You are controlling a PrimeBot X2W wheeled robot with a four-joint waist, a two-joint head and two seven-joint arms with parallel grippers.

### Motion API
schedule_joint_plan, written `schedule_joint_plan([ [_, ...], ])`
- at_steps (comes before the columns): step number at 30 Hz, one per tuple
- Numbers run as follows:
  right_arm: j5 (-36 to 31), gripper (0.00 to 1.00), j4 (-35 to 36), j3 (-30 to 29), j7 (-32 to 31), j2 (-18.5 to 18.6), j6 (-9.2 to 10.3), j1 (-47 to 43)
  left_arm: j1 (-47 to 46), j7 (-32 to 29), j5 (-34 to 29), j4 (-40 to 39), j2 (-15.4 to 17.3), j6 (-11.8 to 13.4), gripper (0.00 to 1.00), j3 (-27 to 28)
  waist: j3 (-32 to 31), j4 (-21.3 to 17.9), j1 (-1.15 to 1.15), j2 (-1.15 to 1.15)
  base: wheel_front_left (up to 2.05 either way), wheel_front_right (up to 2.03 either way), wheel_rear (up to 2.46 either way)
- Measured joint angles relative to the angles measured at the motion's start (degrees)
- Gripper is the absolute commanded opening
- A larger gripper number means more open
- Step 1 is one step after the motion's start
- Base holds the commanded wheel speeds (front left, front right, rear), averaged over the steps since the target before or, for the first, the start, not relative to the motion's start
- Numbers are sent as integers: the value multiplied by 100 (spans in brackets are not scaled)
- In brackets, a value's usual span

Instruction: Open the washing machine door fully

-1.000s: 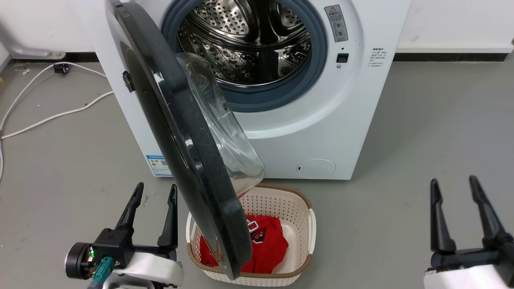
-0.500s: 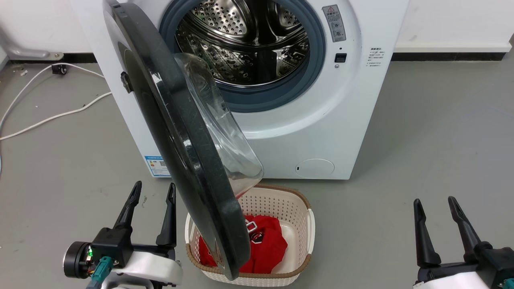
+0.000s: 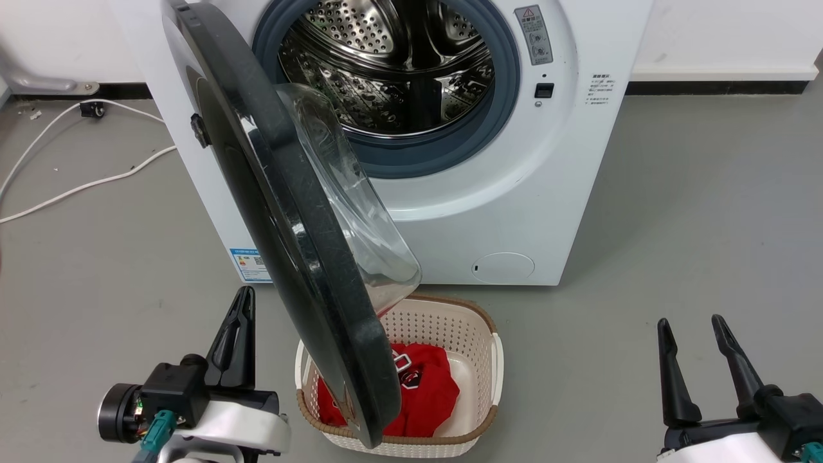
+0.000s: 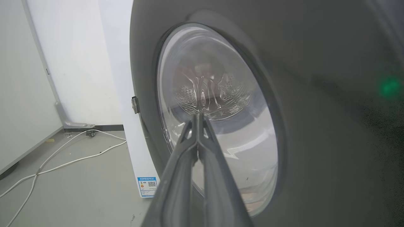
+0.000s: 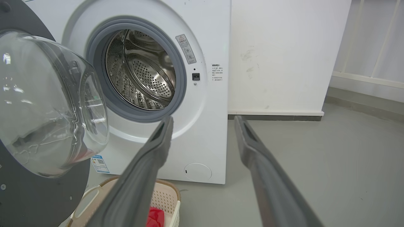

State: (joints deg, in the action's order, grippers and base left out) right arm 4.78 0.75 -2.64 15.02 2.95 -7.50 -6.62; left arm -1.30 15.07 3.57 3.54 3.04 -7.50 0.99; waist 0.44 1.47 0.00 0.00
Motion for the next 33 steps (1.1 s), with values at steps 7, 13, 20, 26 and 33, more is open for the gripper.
schedule_joint_plan([
  [7,31,100,-18,1,1,0,0,24,-32,0,78,-489,-2,0,0,83,3,14,0,0,0,0,0],
  [13,31,100,-49,-24,3,0,0,65,-303,0,124,-1583,-5,0,0,249,24,29,0,0,0,0,0],
  [20,60,100,-100,-1,4,0,0,102,-696,1,53,-2887,-7,1,0,234,50,20,0,0,0,0,0],
  [26,93,100,-137,15,4,0,0,111,-743,1,21,-3567,48,1,0,-517,79,-23,1,0,0,0,0],
  [33,131,100,-223,27,4,-1,0,122,-408,1,370,-3231,358,0,0,-2194,71,-28,1,0,0,0,0],
])
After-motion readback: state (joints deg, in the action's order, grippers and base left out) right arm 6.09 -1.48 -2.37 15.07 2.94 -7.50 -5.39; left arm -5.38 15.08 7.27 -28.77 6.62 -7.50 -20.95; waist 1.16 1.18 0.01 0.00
